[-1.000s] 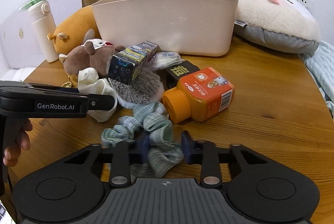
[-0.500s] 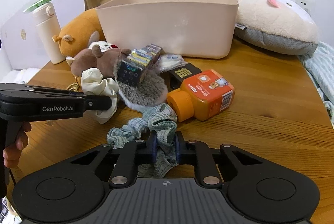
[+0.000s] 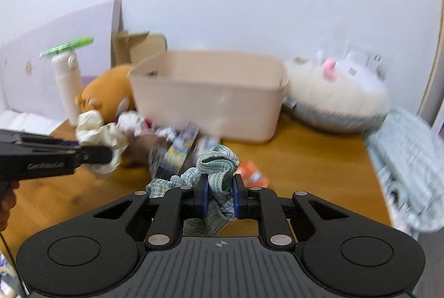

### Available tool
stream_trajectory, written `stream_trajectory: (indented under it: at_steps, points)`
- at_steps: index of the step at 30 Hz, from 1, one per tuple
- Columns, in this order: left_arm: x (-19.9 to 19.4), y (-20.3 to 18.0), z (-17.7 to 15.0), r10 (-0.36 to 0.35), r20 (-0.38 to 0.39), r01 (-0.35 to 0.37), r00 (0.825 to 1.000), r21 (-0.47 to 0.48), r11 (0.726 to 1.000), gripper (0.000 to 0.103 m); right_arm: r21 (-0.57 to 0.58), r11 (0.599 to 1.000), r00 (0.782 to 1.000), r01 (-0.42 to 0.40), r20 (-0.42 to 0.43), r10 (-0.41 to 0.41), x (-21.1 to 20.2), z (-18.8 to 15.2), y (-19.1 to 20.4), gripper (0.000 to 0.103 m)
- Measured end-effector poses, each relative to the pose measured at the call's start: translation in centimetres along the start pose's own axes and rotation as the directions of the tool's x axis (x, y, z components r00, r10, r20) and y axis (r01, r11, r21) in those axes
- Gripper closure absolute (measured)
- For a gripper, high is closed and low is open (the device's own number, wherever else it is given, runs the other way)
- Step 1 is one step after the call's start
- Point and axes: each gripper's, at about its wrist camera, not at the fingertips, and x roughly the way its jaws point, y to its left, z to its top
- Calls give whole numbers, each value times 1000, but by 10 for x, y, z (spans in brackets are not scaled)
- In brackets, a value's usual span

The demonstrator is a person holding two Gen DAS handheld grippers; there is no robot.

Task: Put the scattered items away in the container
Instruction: 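Carry both scrunchies over the beige basket and open both tools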

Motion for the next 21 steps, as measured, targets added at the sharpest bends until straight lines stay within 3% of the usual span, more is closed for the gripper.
stream_trajectory:
  at_steps: [10, 21]
  points:
    - [2, 6, 67, 30, 87, -31, 996, 17, 999, 88, -10, 999, 990, 43, 134, -41, -6, 62, -21, 88]
    - [61, 2, 153, 57, 83, -65, 995, 99, 993, 88, -6, 999, 987, 33, 157, -31, 48, 132, -40, 87]
